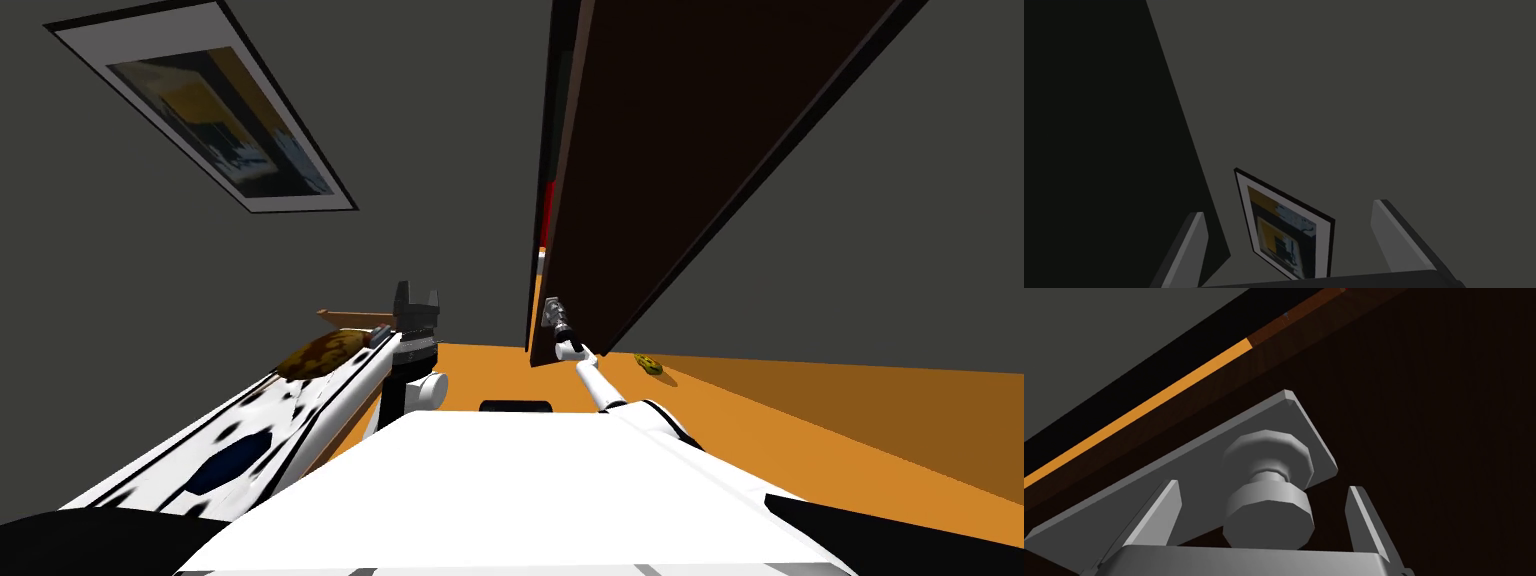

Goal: Pull the door open

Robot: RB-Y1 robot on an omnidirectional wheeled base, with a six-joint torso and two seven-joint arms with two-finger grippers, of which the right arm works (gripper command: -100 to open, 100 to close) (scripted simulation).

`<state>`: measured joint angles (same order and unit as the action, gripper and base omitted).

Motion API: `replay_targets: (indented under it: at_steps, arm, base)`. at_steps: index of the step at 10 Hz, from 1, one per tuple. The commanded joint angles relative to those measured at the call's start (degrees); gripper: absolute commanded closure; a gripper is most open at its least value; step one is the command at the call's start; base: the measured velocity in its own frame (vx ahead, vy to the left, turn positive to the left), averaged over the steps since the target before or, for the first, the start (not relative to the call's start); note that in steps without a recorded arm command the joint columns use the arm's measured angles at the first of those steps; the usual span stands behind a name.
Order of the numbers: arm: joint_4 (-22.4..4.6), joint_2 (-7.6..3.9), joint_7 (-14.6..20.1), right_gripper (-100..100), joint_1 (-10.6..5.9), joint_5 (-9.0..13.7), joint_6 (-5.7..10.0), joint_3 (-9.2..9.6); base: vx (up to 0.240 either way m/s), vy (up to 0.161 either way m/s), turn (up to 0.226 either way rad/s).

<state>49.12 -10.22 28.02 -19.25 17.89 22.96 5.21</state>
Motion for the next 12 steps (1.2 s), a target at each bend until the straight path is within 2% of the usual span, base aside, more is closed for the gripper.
replay_targets:
  at_steps: [1,2,3,5,6,8,9,10,11,12]
  arm:
    - [0.36,-0.08,2.71,-100,0.17,1.52,0.05,0.46]
    - [0.7,-0.09,4.26,-100,0.35,2.92,0.1,0.9]
    - [0.7,-0.09,4.92,-100,0.35,2.92,0.1,0.9]
    - [1.43,-0.12,8.62,-100,0.72,5.87,0.21,1.81]
    - [1.43,-0.12,9.45,-100,0.72,5.87,0.21,1.81]
    - [2.19,-0.16,13.08,-100,1.11,8.97,0.32,2.77]
    - [2.19,-0.16,14.06,-100,1.11,8.97,0.32,2.77]
    - [2.57,-0.18,16.08,-100,1.31,10.53,0.38,3.25]
    - [2.57,-0.18,16.37,-100,1.31,10.53,0.38,3.25]
    - [2.95,-0.2,18.68,-100,1.5,12.08,0.44,3.73]
  base:
    - [-0.051,-0.051,0.064]
    - [-0.072,-0.058,0.108]
    - [-0.057,-0.048,0.04]
    - [-0.068,-0.066,0.088]
    - [-0.065,-0.059,0.043]
    - [-0.077,-0.056,0.093]
    - [-0.068,-0.058,0.045]
    - [-0.057,-0.057,0.061]
    - [-0.045,-0.038,0.046]
    - [-0.06,-0.03,0.082]
